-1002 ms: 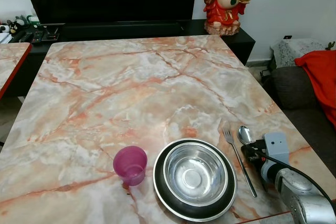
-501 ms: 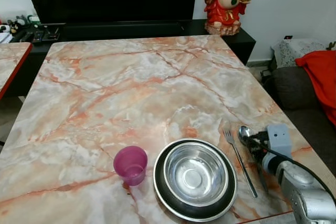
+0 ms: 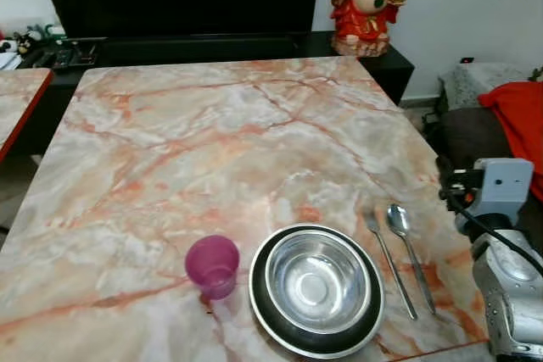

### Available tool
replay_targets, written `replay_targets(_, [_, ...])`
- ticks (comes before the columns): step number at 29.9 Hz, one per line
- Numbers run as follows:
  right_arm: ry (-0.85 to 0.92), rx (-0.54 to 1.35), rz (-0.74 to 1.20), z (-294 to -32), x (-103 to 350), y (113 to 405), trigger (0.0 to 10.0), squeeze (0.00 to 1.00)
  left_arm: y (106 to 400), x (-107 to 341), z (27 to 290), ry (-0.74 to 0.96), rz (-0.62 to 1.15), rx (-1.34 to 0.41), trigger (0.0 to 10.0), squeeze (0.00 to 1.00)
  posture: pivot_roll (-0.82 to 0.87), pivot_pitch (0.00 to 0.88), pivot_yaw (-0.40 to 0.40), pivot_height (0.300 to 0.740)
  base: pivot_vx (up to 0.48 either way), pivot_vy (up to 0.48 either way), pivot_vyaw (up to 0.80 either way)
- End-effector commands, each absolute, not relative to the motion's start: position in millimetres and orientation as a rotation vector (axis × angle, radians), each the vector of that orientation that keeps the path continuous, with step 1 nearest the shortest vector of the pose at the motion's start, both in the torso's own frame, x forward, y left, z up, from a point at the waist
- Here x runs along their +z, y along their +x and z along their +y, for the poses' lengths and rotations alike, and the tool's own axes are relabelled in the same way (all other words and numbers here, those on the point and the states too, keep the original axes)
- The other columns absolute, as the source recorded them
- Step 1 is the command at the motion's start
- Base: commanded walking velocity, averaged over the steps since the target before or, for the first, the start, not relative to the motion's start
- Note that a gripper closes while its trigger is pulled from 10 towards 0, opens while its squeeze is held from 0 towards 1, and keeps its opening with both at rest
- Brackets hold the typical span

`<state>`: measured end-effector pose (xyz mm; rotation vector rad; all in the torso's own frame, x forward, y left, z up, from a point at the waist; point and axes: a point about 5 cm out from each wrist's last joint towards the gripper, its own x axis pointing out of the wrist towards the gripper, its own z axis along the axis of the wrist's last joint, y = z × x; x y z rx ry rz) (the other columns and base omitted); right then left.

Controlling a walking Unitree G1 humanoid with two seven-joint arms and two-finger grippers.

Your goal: Setting the table

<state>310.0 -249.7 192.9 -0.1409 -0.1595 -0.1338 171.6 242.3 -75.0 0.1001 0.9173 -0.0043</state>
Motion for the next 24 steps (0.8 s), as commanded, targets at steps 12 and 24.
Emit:
replay_targets(12, [-0.109,-0.135,-0.275,-239.6,203.6,309.2,10.0,0.0,157.6,-80.6,246.0,0.126,0.973,-0.015,10.0,0.0,0.01,0.05,0.006,0.74,0.0,0.0,0.8])
replay_targets(24, [-0.063,-0.155,-0.336,-242.4,211.4,308.9,10.0,0.0,154.9,-83.5,239.3,0.125,0.981,-0.033,10.0,0.0,0.0,0.019,-0.008,0.74,0.0,0.0,0.67])
